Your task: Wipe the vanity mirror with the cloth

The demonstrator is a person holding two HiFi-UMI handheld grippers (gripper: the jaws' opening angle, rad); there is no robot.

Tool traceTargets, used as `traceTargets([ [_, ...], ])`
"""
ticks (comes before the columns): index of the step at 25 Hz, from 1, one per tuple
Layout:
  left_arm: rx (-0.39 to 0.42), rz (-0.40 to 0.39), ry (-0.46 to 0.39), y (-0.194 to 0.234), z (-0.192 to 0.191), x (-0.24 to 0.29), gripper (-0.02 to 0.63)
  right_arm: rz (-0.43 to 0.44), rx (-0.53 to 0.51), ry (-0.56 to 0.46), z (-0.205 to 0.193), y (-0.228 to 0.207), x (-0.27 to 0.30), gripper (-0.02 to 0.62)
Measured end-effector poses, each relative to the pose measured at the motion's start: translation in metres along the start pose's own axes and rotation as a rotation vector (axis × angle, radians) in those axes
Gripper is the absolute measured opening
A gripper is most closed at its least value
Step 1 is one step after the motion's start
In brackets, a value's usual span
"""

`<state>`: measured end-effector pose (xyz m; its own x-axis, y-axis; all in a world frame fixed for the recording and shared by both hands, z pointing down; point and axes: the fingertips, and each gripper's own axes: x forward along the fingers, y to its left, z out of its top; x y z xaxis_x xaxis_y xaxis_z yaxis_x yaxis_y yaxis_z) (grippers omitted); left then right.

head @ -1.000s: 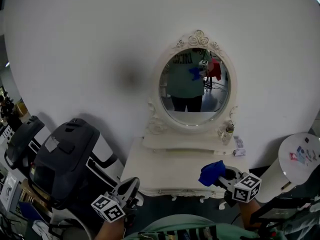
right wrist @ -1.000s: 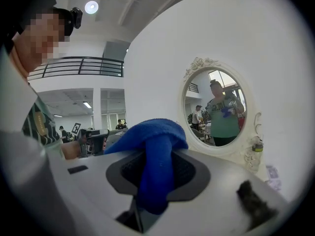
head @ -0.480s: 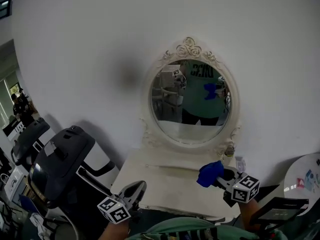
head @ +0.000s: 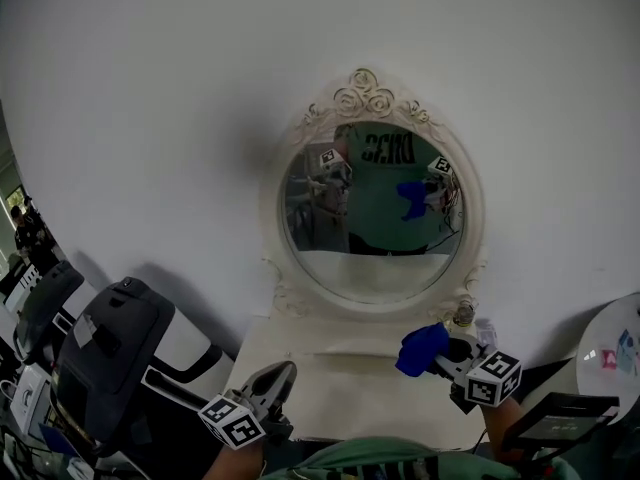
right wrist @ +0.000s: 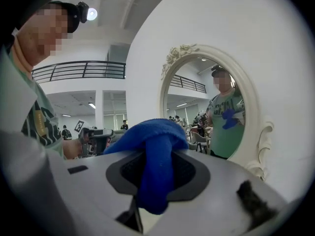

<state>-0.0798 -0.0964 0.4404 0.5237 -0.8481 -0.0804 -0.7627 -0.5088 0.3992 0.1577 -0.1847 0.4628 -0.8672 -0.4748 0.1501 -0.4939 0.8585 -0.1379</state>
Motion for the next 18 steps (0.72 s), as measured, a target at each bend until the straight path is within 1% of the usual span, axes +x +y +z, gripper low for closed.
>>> traceTargets([
  [6, -0.005, -0.091, 0.028, 0.068, 0.036, 0.016, -0.003, -0.091, -0.028, -0.011, 0.025, 0.005, 0.053, 0.106],
  [9, -0.011, -0.138, 0.031, 0.094, 0.053, 0.028, -0.003, -0.161, -0.045, -0.015, 0.04, -0.004, 0.071, 0.106],
  [11, -0.02, -0.163, 0.041, 0.107, 0.057, 0.033, -0.003, -0.203, -0.056, -0.012, 0.048, -0.007, 0.081, 0.106],
  [13, -0.025, -0.171, 0.055, 0.119, 0.055, 0.037, -0.003, -0.225, -0.105, 0.006, 0.051, -0.011, 0.086, 0.106],
  [15, -0.023, -0.156, 0.059, 0.128, 0.051, 0.043, -0.003, -0.236, -0.181, 0.023, 0.058, -0.017, 0.088, 0.106],
  [18, -0.03, -0.119, 0.028, 0.126, 0.045, 0.054, -0.003, -0.241, -0.309, 0.038, 0.073, -0.029, 0.083, 0.106],
])
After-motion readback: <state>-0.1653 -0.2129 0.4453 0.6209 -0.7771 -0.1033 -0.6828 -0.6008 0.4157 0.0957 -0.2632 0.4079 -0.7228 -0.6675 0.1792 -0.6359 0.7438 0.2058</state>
